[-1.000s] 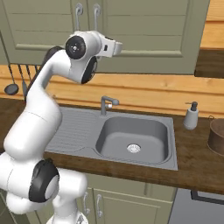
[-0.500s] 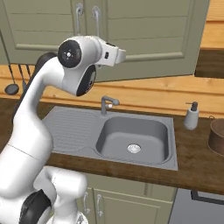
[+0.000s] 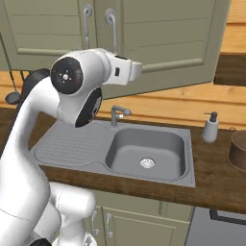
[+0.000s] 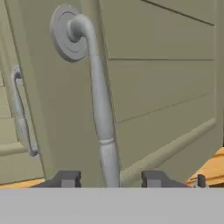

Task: Open the cabinet, pick up the bread from the cabinet and place it in the basket. Then move the basket to the dining counter.

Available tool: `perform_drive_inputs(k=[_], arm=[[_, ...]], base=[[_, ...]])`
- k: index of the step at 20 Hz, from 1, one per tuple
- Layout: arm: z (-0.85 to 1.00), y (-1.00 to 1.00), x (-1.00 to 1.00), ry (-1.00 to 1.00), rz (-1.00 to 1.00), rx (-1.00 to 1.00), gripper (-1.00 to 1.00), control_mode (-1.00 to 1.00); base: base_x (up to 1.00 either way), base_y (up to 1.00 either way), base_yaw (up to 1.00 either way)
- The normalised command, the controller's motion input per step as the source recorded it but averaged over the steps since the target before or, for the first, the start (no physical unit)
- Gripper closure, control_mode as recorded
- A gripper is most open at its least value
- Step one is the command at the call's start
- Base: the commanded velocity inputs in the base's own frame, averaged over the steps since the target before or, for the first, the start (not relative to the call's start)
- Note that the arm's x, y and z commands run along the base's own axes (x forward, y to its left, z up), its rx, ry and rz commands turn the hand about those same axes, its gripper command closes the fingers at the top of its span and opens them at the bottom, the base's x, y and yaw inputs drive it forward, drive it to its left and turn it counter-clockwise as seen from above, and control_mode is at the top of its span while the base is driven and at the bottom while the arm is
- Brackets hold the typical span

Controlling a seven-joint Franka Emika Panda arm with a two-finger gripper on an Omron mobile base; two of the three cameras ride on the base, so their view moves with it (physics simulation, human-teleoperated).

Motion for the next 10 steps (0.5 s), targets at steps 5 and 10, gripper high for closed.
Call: perform_drive_inputs(k=[5, 10], arm=[[0.00, 0.97, -0.96, -0.01, 0.04, -0.57, -1.00, -1.00], [-0.04, 1.00, 0.33, 0.13, 0.00, -0.59, -1.00, -1.00]], base=[[0.00, 0.00, 0.00], [0.00, 0.00, 0.00]])
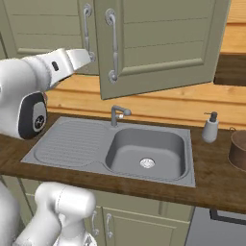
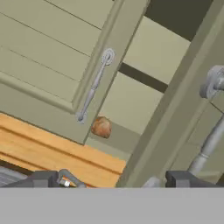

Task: Open the cabinet, pick up the bread from the cabinet and place it in the basket. Then move the basket to the dining counter.

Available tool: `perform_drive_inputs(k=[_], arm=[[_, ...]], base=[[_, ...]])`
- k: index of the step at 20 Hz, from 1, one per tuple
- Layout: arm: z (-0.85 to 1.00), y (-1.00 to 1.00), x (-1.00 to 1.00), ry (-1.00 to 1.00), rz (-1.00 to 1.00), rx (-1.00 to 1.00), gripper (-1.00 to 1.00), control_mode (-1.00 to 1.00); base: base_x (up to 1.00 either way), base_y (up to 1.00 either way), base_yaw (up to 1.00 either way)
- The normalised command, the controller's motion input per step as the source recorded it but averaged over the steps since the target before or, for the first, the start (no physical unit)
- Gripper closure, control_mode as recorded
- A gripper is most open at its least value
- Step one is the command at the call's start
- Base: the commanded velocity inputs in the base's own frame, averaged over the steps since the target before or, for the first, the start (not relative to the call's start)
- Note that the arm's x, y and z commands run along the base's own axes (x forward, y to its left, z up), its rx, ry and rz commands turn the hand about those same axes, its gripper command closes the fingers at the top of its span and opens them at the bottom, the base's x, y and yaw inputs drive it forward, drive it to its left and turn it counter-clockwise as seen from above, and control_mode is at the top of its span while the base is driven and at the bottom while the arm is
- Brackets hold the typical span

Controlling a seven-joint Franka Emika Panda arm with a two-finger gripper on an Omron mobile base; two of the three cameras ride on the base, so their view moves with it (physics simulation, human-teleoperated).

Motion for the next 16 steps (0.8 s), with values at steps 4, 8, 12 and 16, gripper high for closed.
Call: perform_drive_inputs(k=[4, 8, 12, 16], arm=[[0.01, 0.77, 0.94, 0.28, 0.00, -0.38, -1.00, -1.00], [0.01, 0.08, 1.00, 0.38, -0.02, -0.21, -1.00, -1.00], [-0.12, 0.00, 1.00, 0.35, -0.10, -0.21, -1.00, -1.00], [-0.17, -0.31, 0.96, 0.26, -0.12, -0.19, -1.00, -1.00]], base=[[0.00, 0.00, 0.00], [0.00, 0.00, 0.00], [0.00, 0.00, 0.00], [0.00, 0.00, 0.00]])
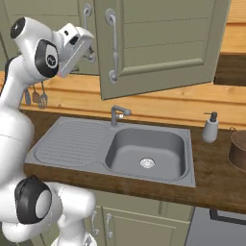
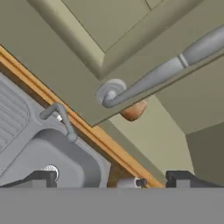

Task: Open the cabinet, pick up the bread from the cabinet and place it in the basket. Then move the basket to the dining counter.

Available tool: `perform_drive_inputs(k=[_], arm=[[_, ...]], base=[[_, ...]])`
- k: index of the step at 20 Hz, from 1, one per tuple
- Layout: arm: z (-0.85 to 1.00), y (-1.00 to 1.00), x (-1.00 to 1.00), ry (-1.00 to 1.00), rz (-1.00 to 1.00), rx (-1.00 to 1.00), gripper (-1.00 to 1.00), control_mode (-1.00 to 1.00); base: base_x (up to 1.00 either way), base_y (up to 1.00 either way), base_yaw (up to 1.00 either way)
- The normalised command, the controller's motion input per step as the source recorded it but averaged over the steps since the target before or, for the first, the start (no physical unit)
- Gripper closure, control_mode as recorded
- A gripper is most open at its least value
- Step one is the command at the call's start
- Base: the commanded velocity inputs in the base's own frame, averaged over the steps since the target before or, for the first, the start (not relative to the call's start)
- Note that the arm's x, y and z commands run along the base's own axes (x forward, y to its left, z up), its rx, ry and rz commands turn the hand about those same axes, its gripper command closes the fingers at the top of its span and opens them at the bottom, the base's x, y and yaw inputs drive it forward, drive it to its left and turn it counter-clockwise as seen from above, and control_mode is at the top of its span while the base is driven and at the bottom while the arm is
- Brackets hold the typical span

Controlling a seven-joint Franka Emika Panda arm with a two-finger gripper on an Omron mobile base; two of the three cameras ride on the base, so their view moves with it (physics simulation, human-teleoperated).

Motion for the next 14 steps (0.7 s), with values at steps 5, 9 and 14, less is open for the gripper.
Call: perform_drive_inputs(k=[5, 9, 14], arm=[[-0.16, -0.90, 0.40, 0.19, -0.09, -0.11, -1.00, -1.00], [-0.10, -1.00, 0.02, 0.08, -0.03, -0.03, -1.00, -1.00], [0.00, -0.97, -0.55, -0.02, 0.00, 0.00, -1.00, -1.00]], base=[[0.00, 0.00, 0.00], [0.00, 0.00, 0.00], [0.00, 0.00, 0.00]])
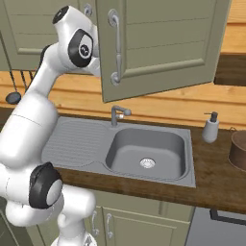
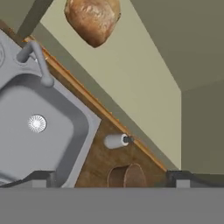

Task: Open the cabinet, pick up the bread from the cabinet and place it in the basket. Then move the basket to the dining counter.

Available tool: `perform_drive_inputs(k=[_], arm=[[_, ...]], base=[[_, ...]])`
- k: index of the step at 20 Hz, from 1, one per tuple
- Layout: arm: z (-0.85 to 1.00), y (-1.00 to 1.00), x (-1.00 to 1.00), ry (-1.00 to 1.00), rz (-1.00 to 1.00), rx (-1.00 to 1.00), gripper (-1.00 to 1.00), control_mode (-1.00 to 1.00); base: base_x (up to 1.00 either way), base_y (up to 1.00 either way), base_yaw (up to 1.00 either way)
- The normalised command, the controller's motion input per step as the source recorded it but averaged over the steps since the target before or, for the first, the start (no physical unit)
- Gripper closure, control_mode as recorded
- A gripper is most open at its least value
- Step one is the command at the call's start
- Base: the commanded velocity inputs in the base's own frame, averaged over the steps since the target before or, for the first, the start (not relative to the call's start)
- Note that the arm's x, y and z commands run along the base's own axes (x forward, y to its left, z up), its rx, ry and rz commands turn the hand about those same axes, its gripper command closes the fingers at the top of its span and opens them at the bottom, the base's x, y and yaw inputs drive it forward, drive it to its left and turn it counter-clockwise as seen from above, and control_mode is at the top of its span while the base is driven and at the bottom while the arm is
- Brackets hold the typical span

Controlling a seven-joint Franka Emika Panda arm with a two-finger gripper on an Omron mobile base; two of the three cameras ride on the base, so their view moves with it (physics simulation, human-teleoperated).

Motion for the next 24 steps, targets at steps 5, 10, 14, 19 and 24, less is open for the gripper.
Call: perform_drive_inputs(k=[5, 10, 14, 19, 24], arm=[[0.00, -0.72, -1.00, -0.11, 0.00, 0.02, -1.00, -1.00], [0.17, -0.93, -0.90, -0.14, 0.00, 0.03, -1.00, -1.00], [0.15, -0.37, -0.37, -0.11, 0.00, 0.08, -1.00, -1.00], [-0.09, 0.36, -0.37, -0.03, 0.08, 0.28, -1.00, -1.00], [-0.20, 1.00, -0.05, 0.00, 0.15, 0.30, -1.00, -1.00]], base=[[0.00, 0.00, 0.00], [0.00, 0.00, 0.00], [0.00, 0.00, 0.00], [0.00, 0.00, 0.00], [0.00, 0.00, 0.00]])
